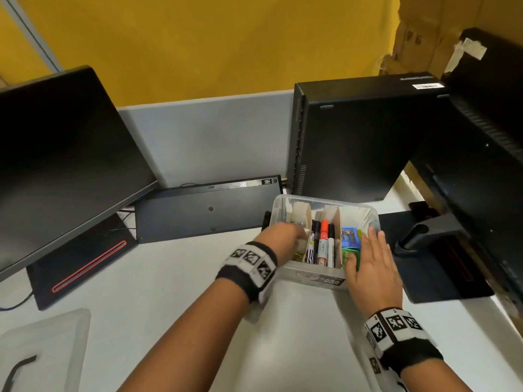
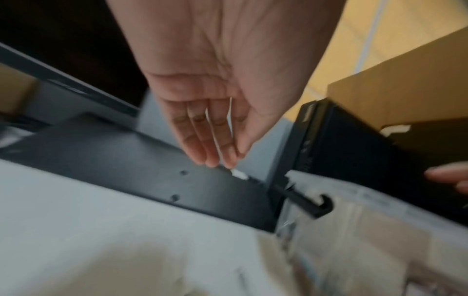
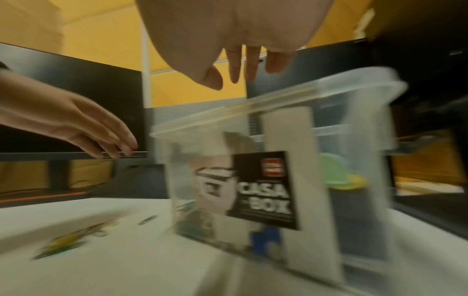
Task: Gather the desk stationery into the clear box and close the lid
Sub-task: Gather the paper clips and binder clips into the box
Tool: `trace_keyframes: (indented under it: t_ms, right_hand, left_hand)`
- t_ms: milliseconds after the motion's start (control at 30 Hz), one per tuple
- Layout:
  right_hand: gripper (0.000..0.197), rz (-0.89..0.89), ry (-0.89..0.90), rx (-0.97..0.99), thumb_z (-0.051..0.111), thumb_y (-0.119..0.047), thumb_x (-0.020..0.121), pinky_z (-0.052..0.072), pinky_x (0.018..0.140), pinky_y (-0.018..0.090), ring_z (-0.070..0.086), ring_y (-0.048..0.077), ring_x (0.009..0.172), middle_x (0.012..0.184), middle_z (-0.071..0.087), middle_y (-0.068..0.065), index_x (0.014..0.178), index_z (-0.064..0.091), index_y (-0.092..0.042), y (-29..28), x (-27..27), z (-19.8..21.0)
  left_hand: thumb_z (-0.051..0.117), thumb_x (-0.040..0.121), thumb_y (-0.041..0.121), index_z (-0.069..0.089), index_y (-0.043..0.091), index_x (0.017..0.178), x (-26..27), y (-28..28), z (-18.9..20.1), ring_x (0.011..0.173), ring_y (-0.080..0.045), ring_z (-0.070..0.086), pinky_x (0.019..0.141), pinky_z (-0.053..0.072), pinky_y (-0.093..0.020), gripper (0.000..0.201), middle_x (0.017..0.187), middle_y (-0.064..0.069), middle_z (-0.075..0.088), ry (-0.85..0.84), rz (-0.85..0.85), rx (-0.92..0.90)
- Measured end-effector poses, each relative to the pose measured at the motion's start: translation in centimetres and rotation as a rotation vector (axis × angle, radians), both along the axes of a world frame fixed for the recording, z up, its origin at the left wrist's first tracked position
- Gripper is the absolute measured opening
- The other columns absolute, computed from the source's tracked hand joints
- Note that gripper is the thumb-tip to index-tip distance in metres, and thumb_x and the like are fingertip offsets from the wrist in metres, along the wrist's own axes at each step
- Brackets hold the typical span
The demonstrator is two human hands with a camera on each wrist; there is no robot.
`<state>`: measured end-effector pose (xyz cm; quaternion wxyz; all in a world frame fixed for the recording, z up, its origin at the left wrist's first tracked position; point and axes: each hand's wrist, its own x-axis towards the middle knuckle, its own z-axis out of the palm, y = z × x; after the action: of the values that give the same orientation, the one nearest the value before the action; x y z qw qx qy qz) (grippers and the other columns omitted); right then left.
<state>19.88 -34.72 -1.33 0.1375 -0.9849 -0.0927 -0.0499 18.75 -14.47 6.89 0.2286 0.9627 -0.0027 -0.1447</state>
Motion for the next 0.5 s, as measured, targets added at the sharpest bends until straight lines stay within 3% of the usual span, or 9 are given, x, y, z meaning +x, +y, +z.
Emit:
trace_keyframes:
  t_ms: [67,167,300,400,500]
  right_hand:
    - [0.057,0.017,-0.002,0.013,0.032,-0.032,0.097,0.01,0.12,0.039,0.005,0.022,0.148,0.159,0.015,0.008,0.149,0.024,-0.008,0.1,-0.1,0.3]
    - [0.054,0.09,-0.126,0.051,0.035,-0.028,0.093,0.011,0.119,0.042,0.016,0.028,0.145,0.153,0.029,0.011,0.142,0.036,-0.006,1.1,-1.2,1.5]
    - [0.036,0.428,-0.2,0.213,0.043,-0.028,0.089,0.029,0.106,0.033,0.048,0.026,0.115,0.124,0.052,0.006,0.119,0.055,-0.011,5.4,-4.6,2.6]
    - [0.027,0.584,0.066,0.208,0.046,-0.035,0.09,0.046,0.084,0.026,0.047,0.014,0.102,0.111,0.046,-0.005,0.111,0.051,-0.018,9.6,-7.5,1.0]
    - [0.044,0.53,0.419,0.108,0.055,-0.051,0.087,0.047,0.082,0.024,0.046,0.011,0.105,0.116,0.038,-0.008,0.118,0.044,-0.021,13.2,-8.7,-2.1]
  left_hand:
    - [0.043,0.096,0.01,0.059,0.02,0.122,-2.2,2.6,0.0,0.109,-0.016,0.057,0.098,0.046,-0.03,0.032,0.123,-0.001,0.06,-0.218,0.101,-0.173]
    - [0.046,0.095,0.012,0.06,0.023,0.114,-6.2,7.7,-1.8,0.101,-0.008,0.057,0.093,0.048,-0.026,0.026,0.114,0.007,0.06,-0.375,0.3,-0.208]
    - [0.052,0.094,0.023,0.059,0.02,0.115,-10.5,13.2,-6.7,0.095,-0.013,0.059,0.089,0.049,-0.031,0.023,0.115,0.0,0.062,-0.139,0.526,-0.071]
    - [0.059,0.089,0.035,0.059,0.018,0.114,-11.9,14.3,-10.1,0.096,-0.017,0.06,0.088,0.048,-0.032,0.03,0.113,-0.002,0.061,0.059,0.582,-0.063]
    - [0.062,0.085,0.046,0.059,0.016,0.109,-11.5,14.0,-12.1,0.092,-0.018,0.058,0.084,0.047,-0.03,0.039,0.108,-0.003,0.059,0.148,0.577,-0.044]
